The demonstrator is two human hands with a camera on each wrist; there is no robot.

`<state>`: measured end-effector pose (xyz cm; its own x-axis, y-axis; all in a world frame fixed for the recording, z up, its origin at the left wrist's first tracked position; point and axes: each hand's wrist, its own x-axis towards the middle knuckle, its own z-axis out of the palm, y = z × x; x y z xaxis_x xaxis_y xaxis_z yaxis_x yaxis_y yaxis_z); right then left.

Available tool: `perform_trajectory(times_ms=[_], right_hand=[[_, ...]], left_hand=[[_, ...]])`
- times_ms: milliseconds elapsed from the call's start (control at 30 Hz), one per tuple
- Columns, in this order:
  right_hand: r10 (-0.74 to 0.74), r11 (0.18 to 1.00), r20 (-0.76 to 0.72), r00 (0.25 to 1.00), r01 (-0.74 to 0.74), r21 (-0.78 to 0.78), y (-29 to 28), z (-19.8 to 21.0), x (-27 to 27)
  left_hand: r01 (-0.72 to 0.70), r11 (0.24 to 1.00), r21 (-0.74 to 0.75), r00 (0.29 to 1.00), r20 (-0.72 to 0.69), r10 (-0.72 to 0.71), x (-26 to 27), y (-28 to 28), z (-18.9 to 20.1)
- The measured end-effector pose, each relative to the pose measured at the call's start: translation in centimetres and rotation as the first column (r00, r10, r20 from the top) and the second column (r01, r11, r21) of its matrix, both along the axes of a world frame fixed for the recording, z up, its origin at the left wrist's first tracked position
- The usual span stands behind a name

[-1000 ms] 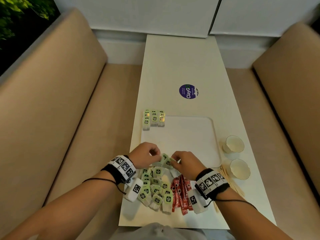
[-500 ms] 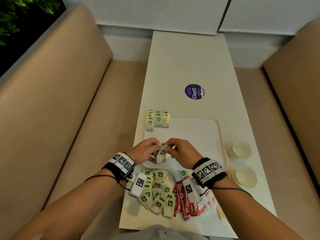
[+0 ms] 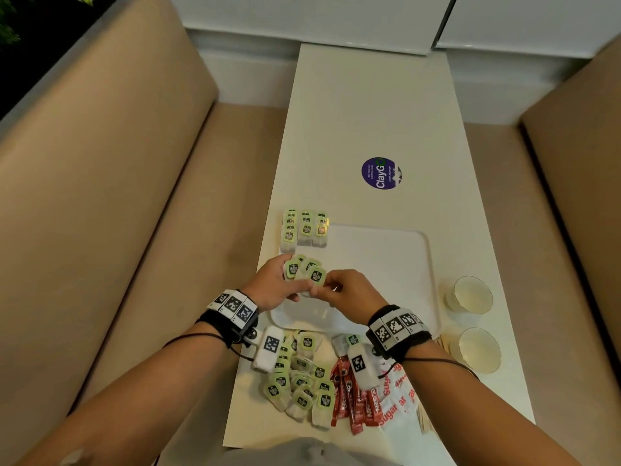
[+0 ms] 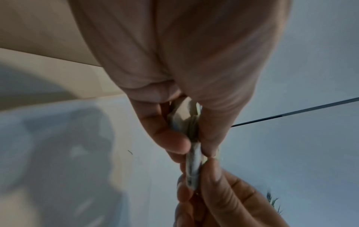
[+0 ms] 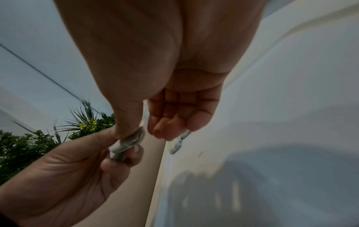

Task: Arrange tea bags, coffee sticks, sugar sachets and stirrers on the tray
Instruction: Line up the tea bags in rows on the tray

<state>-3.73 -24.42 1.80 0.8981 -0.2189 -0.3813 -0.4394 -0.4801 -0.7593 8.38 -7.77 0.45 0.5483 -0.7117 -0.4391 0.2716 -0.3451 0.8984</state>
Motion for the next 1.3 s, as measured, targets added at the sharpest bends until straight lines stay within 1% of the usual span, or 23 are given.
perform_trajectory(times_ms=[133, 267, 367, 500, 633, 767, 967, 1133, 1300], right_hand=[[-0.004, 0.998, -0.038, 0.999, 0.007, 0.066, 0.2, -1.0, 0.0], [-0.049, 0.982, -0.059, 0.997, 0.059, 0.179, 0.2, -2.0, 0.3], [-0.049, 0.982, -0.081, 0.995, 0.063, 0.180, -0.3, -2.4, 0.7], [-0.083, 0.990, -0.090, 0.993, 0.092, 0.106, -1.6, -3.0, 2.1], [-0.106, 0.994, -0.082, 0.991, 0.106, -0.001, -2.7, -3.2, 4.2], [-0.125, 0.991, -0.087, 0.988, 0.121, -0.047, -3.3, -3.9, 6.9], [-0.102, 0.987, -0.159, 0.982, 0.080, -0.139, -2.8, -5.3, 9.6], [-0.103, 0.983, -0.208, 0.973, 0.068, -0.170, -2.5, -6.3, 10.5], [-0.108, 0.966, -0.237, 0.965, 0.045, -0.255, -2.0, -6.1, 11.3]], left_hand=[[-0.090, 0.996, 0.024, 0.995, -0.035, 0.091, 0.5, -0.3, -1.0], [-0.133, 0.991, 0.019, 0.989, -0.065, 0.134, 0.6, -0.3, -1.8], [-0.167, 0.986, 0.002, 0.983, -0.071, 0.167, 0.7, -0.4, -2.2], [-0.247, 0.966, 0.071, 0.963, -0.091, 0.253, 1.4, -0.2, -3.1], [-0.260, 0.959, 0.114, 0.959, -0.084, 0.270, 2.1, 0.1, -4.1], [-0.301, 0.943, 0.140, 0.941, -0.119, 0.318, 2.9, -0.1, -4.6], [-0.295, 0.940, 0.170, 0.942, -0.117, 0.316, 4.2, -0.5, -5.2], [-0.293, 0.936, 0.194, 0.942, -0.107, 0.317, 5.1, -1.0, -5.6], [-0.270, 0.943, 0.196, 0.952, -0.092, 0.292, 5.8, -1.3, -5.5]])
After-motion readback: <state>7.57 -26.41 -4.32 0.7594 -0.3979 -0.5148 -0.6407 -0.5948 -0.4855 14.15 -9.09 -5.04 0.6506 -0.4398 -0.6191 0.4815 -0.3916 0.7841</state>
